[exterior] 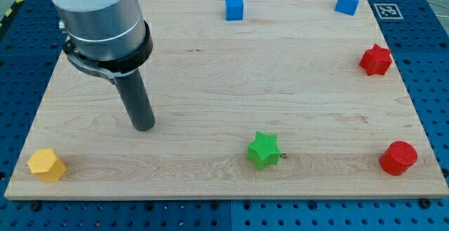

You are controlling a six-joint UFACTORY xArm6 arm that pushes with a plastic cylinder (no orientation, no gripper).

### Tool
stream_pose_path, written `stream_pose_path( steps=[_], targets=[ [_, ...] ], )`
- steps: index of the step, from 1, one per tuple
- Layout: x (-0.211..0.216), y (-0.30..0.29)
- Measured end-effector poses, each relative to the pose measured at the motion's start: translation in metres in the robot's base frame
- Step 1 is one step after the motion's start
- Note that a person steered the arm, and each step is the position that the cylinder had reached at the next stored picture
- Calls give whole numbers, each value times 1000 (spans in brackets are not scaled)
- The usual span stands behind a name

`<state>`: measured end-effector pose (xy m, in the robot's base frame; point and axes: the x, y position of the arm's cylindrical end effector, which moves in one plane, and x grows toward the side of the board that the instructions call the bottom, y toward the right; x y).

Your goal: Move the arm towards yellow hexagon

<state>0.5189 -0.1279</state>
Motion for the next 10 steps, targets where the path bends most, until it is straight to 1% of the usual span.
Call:
stream_pose_path(
  steps=[1, 2, 4, 5, 6, 9, 10],
  targets=[
    [1, 0],
    [12, -23],
    [-6, -98],
    [2, -154],
    [3, -177],
    [93, -175],
    [97, -154]
  ],
)
